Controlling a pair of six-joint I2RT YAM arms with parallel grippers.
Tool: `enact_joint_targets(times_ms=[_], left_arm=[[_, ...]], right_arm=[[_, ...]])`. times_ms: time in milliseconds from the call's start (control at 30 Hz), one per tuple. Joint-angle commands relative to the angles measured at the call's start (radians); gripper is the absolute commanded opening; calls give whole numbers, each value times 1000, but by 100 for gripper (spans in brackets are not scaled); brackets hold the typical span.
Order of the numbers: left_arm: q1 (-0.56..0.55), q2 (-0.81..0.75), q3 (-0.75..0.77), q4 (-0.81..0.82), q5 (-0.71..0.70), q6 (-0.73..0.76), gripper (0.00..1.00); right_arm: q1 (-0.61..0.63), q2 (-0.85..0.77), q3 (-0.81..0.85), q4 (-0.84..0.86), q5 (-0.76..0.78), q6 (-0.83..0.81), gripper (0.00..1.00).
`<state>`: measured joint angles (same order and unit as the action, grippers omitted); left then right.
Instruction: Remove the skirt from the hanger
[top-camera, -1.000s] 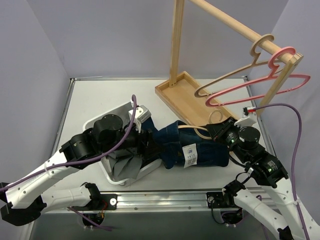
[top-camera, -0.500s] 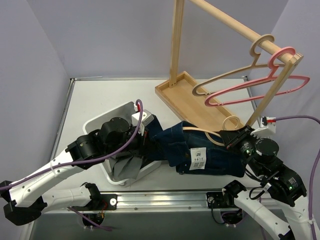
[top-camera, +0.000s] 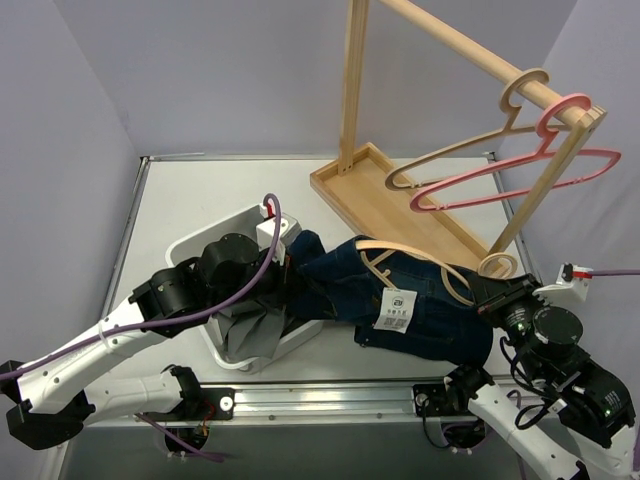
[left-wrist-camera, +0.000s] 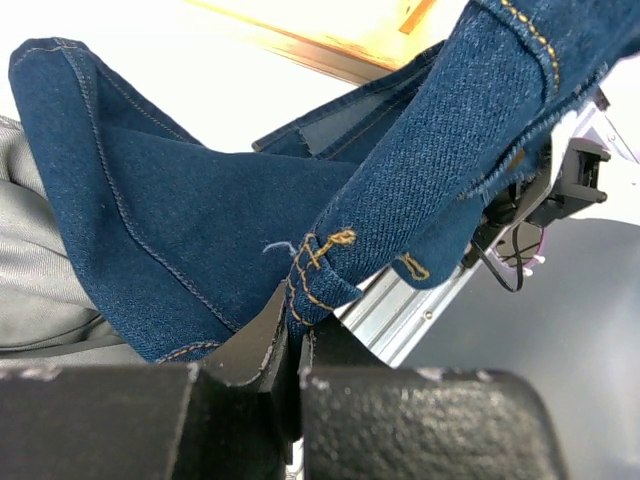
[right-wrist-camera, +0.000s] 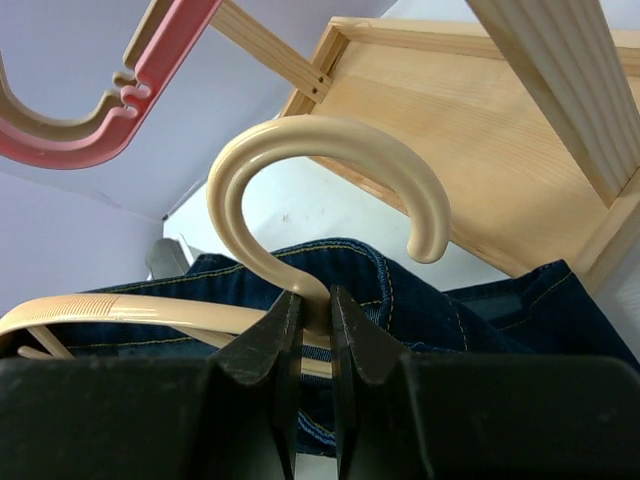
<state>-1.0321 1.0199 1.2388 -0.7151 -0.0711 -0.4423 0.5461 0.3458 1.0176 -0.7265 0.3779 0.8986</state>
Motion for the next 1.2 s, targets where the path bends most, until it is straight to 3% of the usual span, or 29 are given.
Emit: enact_joint_targets(times_ms=[0, 500, 700, 867, 1000, 1167], left_arm=[[17, -26, 33, -20, -14, 14, 2], [18, -26, 44, 5, 54, 16, 2], [17, 63, 112, 46, 249, 40, 2], [12, 170, 205, 35, 329, 85, 2], [14, 190, 266, 23, 292, 106, 2], [18, 233, 540, -107, -34, 235, 2]], right_arm=[[-2, -47, -14, -7, 165, 28, 0], [51, -142, 6, -18, 197, 88, 0], [60, -91, -17, 175, 30, 57, 0], [60, -15, -25, 387, -118, 56, 0], [60, 70, 59, 473, -163, 34, 0], [60, 186, 249, 406, -123, -55, 0]])
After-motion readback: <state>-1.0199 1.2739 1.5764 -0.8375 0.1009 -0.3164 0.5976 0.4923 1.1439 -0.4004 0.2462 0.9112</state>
